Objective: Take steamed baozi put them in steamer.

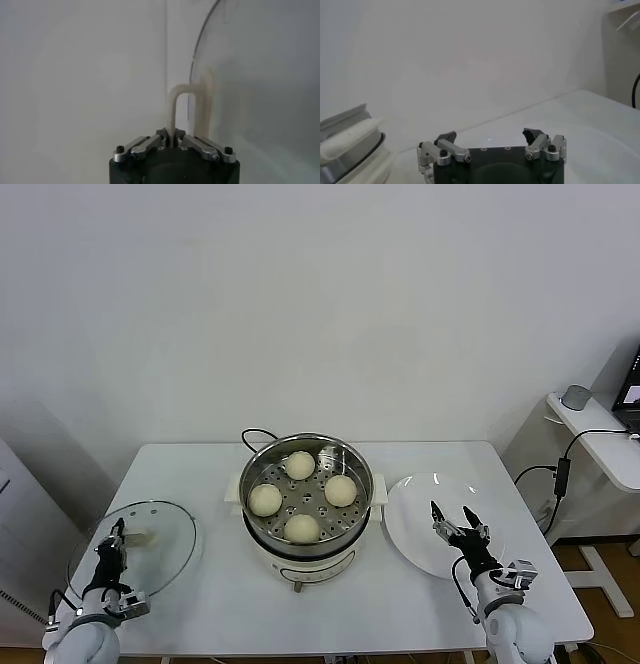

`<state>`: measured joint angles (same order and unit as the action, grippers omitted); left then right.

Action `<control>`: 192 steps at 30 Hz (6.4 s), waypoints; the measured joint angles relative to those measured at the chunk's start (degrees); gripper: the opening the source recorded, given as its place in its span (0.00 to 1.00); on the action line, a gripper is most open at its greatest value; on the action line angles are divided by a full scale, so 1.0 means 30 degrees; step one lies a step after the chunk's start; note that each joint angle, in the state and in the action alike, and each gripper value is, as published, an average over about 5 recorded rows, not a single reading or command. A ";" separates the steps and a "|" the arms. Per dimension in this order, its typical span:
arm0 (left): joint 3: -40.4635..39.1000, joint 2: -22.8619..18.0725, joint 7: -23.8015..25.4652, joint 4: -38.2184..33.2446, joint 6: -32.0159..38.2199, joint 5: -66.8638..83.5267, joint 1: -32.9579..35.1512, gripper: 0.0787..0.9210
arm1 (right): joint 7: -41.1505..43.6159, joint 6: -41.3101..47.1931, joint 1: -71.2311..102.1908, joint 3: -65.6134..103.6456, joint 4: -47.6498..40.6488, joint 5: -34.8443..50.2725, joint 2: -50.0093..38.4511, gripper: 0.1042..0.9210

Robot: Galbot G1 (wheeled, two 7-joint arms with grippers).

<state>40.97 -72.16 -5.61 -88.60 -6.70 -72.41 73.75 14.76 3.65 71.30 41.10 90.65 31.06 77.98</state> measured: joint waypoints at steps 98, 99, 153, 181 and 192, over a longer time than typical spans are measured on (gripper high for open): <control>-1.4757 -0.6677 0.8828 -0.4348 -1.1830 -0.9846 -0.5991 0.06 | 0.0626 -0.0009 -0.0610 0.0845 -0.1210 -0.0888 0.0660 0.88; -1.4749 -0.6677 0.8798 -0.4304 -1.1830 -0.9835 -0.5991 0.06 | 0.0628 -0.0013 -0.0609 0.0845 -0.1217 -0.0895 0.0661 0.88; -1.4891 -0.6667 0.7845 -0.4697 -1.1832 -0.8685 -0.5030 0.33 | 0.0748 -0.0156 -0.0488 0.0932 -0.1489 -0.1115 0.0771 0.88; -1.4373 -0.6698 0.8441 -0.9672 -1.1833 -0.7625 -0.2721 0.88 | 0.0771 -0.0142 -0.0398 0.0872 -0.1390 -0.1372 0.0904 0.88; -1.0392 -0.5566 0.7867 -1.1955 -1.1821 -0.1700 -0.2023 0.88 | 0.1173 -0.0256 -0.0124 0.0771 -0.0322 -0.1769 0.1369 0.88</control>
<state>9.79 -88.86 17.99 -124.47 -42.16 -77.51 67.68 18.28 2.89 70.93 43.42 89.69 25.75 82.08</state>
